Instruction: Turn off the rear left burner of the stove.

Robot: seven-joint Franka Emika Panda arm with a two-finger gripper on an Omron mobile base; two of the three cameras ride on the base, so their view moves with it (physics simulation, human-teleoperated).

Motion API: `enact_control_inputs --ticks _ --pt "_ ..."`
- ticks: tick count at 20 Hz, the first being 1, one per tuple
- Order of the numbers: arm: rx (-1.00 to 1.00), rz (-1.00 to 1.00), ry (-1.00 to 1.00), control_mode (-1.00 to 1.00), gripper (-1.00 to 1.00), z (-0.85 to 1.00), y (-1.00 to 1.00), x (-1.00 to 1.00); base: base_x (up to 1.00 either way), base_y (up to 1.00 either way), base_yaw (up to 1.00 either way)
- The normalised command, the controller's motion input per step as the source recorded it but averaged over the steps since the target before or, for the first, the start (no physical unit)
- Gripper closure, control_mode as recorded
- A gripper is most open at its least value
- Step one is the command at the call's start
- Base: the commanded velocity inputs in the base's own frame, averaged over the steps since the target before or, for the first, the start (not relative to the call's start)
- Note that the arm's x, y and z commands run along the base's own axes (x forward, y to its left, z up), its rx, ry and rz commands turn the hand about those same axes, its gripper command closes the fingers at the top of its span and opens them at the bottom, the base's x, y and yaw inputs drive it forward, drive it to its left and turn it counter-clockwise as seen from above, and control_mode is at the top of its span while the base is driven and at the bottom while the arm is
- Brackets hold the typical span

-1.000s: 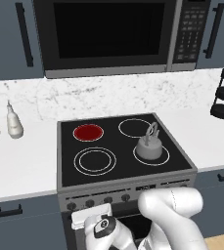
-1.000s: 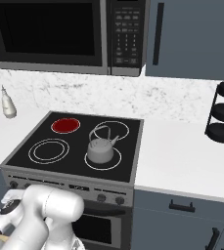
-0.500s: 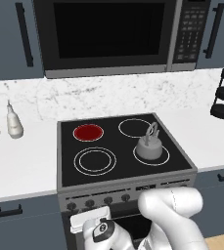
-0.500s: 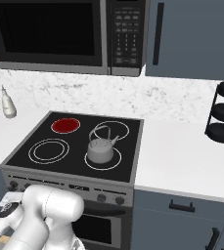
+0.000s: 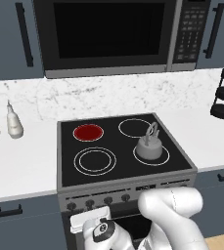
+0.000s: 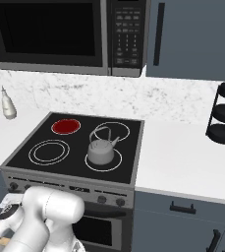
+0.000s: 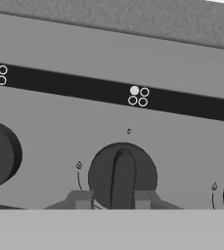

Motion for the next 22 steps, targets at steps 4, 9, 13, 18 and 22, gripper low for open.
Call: enact_control_inputs --ticks 4,9,13,18,22 --pt "0.06 -0.01 0.00 -1.00 1.00 0.00 0.00 0.00 0.00 0.00 0.00" --pt "0.13 -0.13 0.00 -1.00 1.00 0.00 0.00 0.00 0.00 0.00 0.00" --pt "0.22 -0.27 0.00 -1.00 1.00 0.00 -0.09 0.00 0.00 0.00 0.00" --pt "0.31 -0.32 -0.03 -1.00 1.00 0.00 -0.16 0.00 0.00 0.00 0.00" --pt "0.34 -0.33 -0.06 -1.00 1.00 0.00 -0.24 0.00 0.00 0.00 0.00"
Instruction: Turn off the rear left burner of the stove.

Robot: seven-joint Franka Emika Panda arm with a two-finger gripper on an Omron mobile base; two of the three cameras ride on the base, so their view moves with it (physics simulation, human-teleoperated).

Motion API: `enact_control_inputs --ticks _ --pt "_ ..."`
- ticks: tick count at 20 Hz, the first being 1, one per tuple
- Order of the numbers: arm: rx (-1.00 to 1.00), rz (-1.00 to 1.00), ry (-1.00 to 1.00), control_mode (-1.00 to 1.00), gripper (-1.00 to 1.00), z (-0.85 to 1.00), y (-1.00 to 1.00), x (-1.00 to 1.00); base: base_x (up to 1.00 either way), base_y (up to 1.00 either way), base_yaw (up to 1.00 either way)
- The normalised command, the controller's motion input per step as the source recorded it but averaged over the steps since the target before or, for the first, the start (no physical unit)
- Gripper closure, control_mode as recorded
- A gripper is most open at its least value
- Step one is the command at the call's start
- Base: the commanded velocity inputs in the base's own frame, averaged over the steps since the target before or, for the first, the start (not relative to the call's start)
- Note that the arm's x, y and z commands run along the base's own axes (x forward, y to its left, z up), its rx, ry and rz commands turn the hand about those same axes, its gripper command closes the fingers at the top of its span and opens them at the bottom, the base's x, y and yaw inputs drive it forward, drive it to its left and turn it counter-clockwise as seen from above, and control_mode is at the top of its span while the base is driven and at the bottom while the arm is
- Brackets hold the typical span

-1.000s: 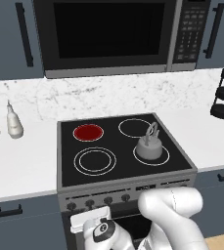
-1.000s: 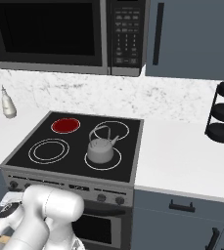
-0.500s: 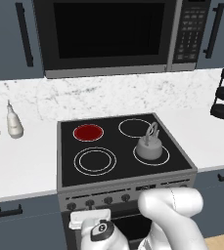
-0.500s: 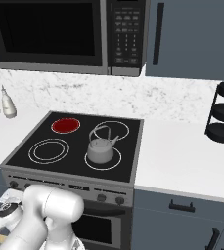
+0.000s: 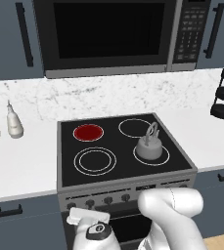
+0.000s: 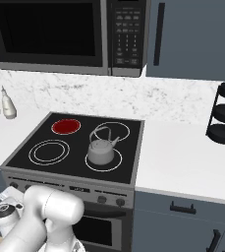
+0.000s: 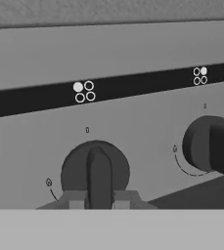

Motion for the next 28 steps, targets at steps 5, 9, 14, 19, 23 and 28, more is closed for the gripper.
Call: enact_control_inputs --ticks 5,9,14,19,23,28 --pt "0.36 -0.34 -0.09 -1.00 1.00 0.00 -0.29 0.00 0.00 0.00 0.00" --pt "0.38 -0.37 -0.12 -1.00 1.00 0.00 -0.31 0.00 0.00 0.00 0.00" --pt "0.37 -0.41 -0.12 -1.00 1.00 0.00 -0.17 -0.03 0.00 0.00 0.00" --pt "0.37 -0.45 -0.15 -1.00 1.00 0.00 0.00 0.00 0.00 0.00 0.00" --pt "0.31 -0.43 -0.11 -1.00 1.00 0.00 0.00 0.00 0.00 0.00 0.00" --pt "0.36 -0.48 -0.12 -1.00 1.00 0.00 0.00 0.01 0.00 0.00 0.00"
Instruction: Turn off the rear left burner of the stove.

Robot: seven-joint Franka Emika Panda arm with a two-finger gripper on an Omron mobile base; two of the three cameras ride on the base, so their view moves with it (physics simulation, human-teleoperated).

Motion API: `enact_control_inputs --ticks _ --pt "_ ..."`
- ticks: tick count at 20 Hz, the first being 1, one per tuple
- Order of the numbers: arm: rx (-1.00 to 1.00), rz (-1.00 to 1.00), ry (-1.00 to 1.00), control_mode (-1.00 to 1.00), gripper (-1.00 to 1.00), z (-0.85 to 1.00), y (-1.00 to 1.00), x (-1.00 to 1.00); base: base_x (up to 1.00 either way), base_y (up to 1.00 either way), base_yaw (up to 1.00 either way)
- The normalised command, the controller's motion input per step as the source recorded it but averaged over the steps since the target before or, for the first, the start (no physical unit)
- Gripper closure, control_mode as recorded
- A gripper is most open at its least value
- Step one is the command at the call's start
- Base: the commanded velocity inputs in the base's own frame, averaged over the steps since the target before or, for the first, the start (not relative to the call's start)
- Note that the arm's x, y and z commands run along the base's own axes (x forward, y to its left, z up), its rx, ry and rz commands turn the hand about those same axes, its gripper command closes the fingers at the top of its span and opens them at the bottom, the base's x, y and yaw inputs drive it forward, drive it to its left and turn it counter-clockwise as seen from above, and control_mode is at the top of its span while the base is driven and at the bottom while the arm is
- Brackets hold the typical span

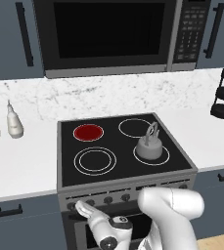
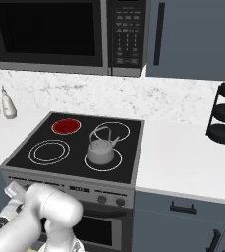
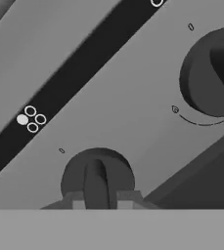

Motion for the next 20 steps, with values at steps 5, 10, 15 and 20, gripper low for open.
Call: enact_control_inputs --ticks 5,10,15,20 --pt "0.40 -0.49 -0.17 -1.00 1.00 0.00 0.00 0.00 0.00 0.00 0.00" --pt "0.42 -0.52 -0.20 -1.00 1.00 0.00 0.00 0.00 0.00 0.00 0.00" --pt "0.40 -0.53 -0.17 -1.00 1.00 0.00 0.00 0.01 0.00 0.00 0.00" --pt "0.42 -0.53 -0.18 -1.00 1.00 0.00 0.00 0.00 0.00 0.00 0.00"
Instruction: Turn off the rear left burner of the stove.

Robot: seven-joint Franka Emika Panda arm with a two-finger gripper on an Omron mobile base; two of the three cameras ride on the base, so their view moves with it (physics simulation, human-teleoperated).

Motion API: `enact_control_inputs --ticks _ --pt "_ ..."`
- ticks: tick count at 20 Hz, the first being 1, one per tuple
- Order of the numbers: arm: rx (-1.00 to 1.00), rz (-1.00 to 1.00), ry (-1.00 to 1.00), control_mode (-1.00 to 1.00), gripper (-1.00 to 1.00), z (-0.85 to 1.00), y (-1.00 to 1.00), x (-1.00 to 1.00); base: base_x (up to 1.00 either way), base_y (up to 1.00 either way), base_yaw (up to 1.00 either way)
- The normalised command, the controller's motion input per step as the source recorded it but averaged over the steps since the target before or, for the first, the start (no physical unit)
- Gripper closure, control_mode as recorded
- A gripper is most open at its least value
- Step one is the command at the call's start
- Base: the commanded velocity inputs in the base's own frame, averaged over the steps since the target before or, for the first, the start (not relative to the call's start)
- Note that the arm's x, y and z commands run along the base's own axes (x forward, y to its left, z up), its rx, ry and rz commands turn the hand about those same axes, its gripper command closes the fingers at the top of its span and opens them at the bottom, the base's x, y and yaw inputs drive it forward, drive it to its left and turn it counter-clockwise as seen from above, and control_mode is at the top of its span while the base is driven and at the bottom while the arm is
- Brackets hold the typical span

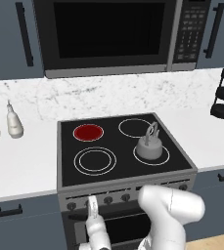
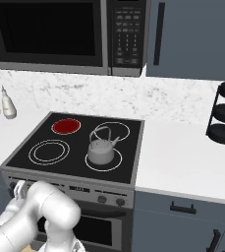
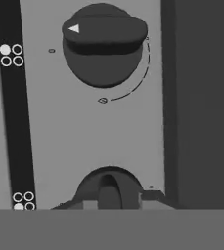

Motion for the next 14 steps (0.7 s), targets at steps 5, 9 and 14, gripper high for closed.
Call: enact_control_inputs --ticks 5,9,14 --pt "0.43 -0.53 -0.18 -1.00 1.00 0.00 0.00 0.00 0.00 0.00 0.00" --pt "0.45 -0.53 -0.19 -1.00 1.00 0.00 0.00 0.00 0.00 0.00 0.00" --pt "0.45 -0.53 -0.18 -1.00 1.00 0.00 0.00 0.00 0.00 0.00 0.00"
